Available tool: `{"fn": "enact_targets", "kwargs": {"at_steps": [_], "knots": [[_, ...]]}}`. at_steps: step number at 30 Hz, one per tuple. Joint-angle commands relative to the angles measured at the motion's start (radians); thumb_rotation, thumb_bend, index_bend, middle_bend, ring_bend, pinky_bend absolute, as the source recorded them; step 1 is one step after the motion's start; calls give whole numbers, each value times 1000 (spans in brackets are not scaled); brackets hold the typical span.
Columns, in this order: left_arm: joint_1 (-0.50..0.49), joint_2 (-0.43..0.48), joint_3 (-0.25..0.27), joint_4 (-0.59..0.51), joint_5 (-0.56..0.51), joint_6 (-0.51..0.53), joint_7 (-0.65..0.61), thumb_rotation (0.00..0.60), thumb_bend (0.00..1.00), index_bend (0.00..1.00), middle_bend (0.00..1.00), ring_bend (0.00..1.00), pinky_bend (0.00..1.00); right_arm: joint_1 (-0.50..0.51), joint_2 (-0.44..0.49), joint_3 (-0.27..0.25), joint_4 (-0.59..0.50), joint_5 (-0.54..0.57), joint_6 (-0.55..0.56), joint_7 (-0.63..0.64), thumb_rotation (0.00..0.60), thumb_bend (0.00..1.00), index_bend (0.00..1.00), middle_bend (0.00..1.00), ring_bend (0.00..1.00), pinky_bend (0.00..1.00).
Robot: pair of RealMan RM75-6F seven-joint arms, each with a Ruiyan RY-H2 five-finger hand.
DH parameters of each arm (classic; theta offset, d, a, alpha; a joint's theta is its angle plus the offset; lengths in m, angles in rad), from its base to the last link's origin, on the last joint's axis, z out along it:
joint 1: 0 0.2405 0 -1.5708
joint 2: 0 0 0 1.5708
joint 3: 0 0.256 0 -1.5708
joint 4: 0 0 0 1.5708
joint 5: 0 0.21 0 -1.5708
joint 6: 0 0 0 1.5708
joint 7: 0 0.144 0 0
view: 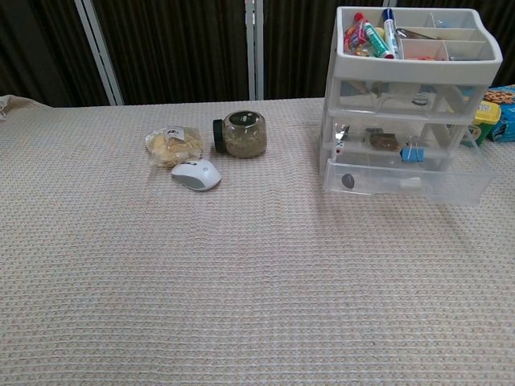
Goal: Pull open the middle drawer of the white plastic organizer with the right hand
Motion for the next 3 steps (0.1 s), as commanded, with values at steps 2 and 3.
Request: {"fn": "enact_targets", "kwargs": {"at_steps": [2,3], "knots": [[0,-13,3,16,-12,-10,8,600,68,0,0,0,0,-19,80,-25,13,-107,-28,130,600,73,0,0,0,0],[0,-15,4,19,-13,-11,8,600,68,0,0,0,0,-18,83,-27,18,-116,-28,132,600,64,0,0,0,0]]}}
